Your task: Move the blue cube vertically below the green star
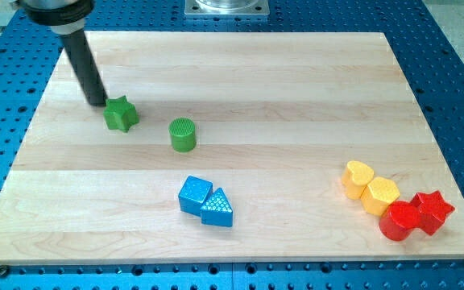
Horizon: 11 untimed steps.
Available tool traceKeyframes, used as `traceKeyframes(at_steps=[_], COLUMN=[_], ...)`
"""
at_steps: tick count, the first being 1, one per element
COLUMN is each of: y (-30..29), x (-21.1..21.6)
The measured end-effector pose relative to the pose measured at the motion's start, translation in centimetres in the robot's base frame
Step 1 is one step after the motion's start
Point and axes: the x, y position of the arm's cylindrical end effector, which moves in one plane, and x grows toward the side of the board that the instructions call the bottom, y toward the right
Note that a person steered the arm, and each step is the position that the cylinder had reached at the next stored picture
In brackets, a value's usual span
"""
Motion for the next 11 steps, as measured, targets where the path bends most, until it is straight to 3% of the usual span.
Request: traceKeyframes(at_steps=[1,2,3,4,5,7,9,10,11], y=[16.1,28.5,29.2,23.3,13.6,11.5,1.1,3.4,4.7], x=[-0.3,3.5,9.3,10.5,10.5,9.4,7.8,8.5,14.8])
